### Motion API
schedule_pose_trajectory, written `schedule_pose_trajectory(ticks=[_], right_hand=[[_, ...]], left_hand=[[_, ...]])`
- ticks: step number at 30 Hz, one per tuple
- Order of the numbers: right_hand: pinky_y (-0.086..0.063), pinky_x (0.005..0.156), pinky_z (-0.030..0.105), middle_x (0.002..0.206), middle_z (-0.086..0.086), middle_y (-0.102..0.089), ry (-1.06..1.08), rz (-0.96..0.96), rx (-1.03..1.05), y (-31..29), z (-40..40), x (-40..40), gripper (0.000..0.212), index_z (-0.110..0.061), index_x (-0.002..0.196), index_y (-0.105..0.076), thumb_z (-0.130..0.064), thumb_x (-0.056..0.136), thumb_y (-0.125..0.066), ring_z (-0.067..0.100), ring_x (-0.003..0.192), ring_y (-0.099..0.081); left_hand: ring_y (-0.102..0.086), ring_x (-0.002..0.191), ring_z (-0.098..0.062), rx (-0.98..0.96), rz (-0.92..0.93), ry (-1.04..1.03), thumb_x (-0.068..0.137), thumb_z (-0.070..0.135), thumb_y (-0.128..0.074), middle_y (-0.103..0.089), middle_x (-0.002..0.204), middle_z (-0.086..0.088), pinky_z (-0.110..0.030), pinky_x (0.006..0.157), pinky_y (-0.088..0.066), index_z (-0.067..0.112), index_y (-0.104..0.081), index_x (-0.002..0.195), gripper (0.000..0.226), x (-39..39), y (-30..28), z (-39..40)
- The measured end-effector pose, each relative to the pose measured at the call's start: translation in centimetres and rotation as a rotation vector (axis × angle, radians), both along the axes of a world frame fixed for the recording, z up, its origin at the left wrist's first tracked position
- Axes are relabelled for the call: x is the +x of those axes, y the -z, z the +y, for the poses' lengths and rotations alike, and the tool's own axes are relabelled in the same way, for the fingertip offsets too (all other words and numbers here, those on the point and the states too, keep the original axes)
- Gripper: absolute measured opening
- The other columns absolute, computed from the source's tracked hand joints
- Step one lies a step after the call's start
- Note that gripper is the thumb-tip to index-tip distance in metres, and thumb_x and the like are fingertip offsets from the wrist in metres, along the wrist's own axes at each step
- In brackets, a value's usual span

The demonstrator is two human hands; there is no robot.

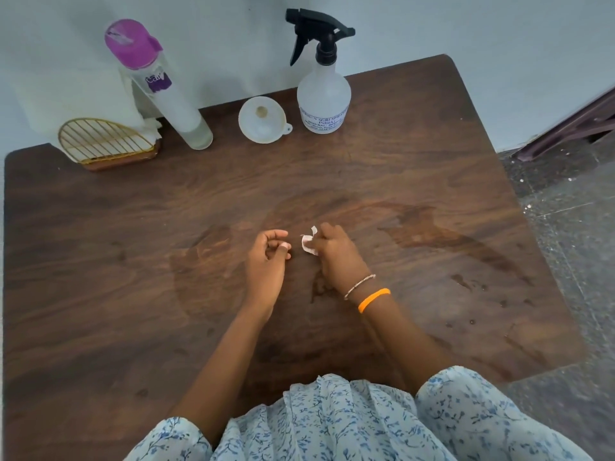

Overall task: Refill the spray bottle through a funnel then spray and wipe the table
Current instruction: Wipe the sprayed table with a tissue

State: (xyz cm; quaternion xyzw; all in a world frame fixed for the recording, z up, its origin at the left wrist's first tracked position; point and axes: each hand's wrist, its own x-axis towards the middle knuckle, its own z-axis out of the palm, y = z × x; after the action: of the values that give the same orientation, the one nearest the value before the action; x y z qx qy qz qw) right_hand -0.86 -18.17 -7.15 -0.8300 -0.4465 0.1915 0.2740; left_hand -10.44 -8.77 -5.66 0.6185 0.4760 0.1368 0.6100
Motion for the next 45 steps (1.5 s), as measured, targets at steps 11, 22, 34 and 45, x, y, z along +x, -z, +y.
schedule_pose_trajectory(ticks=[11, 22, 34, 45], right_hand=[[-0.034, 0.089, 0.031, 0.111, 0.023, -0.059, 0.3, -0.067, -0.017, 0.8, 1.6, 4.3, 0.03, 0.0, 0.102, -0.07, 0.011, 0.083, -0.049, 0.038, 0.107, -0.051], [-0.048, 0.042, 0.025, 0.099, 0.005, -0.071, -0.133, -0.521, -0.226, -0.3, 0.8, -1.8, 0.027, -0.008, 0.095, -0.072, -0.011, 0.068, -0.074, 0.019, 0.085, -0.066], [-0.05, 0.071, 0.027, 0.073, 0.012, -0.07, 0.556, 0.458, -0.13, -1.9, 2.1, 5.7, 0.011, -0.006, 0.088, -0.073, -0.012, 0.08, -0.069, 0.021, 0.069, -0.063], [-0.041, 0.085, 0.041, 0.121, 0.018, -0.047, 0.109, -0.144, -0.309, -0.9, 2.7, -0.3, 0.026, -0.001, 0.112, -0.058, -0.006, 0.093, -0.041, 0.033, 0.11, -0.044]], left_hand=[[-0.057, 0.066, -0.004, -0.001, -0.017, -0.069, 0.088, -0.001, -0.051, -0.058, 0.077, 0.004, -0.018, 0.071, -0.047, 0.018, -0.06, 0.094, 0.022, -0.8, -0.2, 1.1], [-0.058, 0.066, -0.003, 0.009, -0.022, -0.065, 0.087, 0.0, -0.051, -0.06, 0.078, 0.004, -0.027, 0.078, -0.049, 0.021, -0.06, 0.094, 0.023, -1.3, -0.7, 0.8], [-0.058, 0.072, -0.009, -0.016, -0.025, -0.051, 0.088, 0.006, -0.054, -0.059, 0.085, 0.003, -0.024, 0.074, -0.048, 0.03, -0.059, 0.087, 0.024, -2.6, -0.6, 0.8], [-0.056, 0.068, -0.007, -0.024, -0.013, -0.112, 0.089, 0.004, -0.052, -0.06, 0.081, 0.003, -0.023, 0.071, -0.047, 0.027, -0.059, 0.088, 0.024, -3.8, 0.1, 2.1]])
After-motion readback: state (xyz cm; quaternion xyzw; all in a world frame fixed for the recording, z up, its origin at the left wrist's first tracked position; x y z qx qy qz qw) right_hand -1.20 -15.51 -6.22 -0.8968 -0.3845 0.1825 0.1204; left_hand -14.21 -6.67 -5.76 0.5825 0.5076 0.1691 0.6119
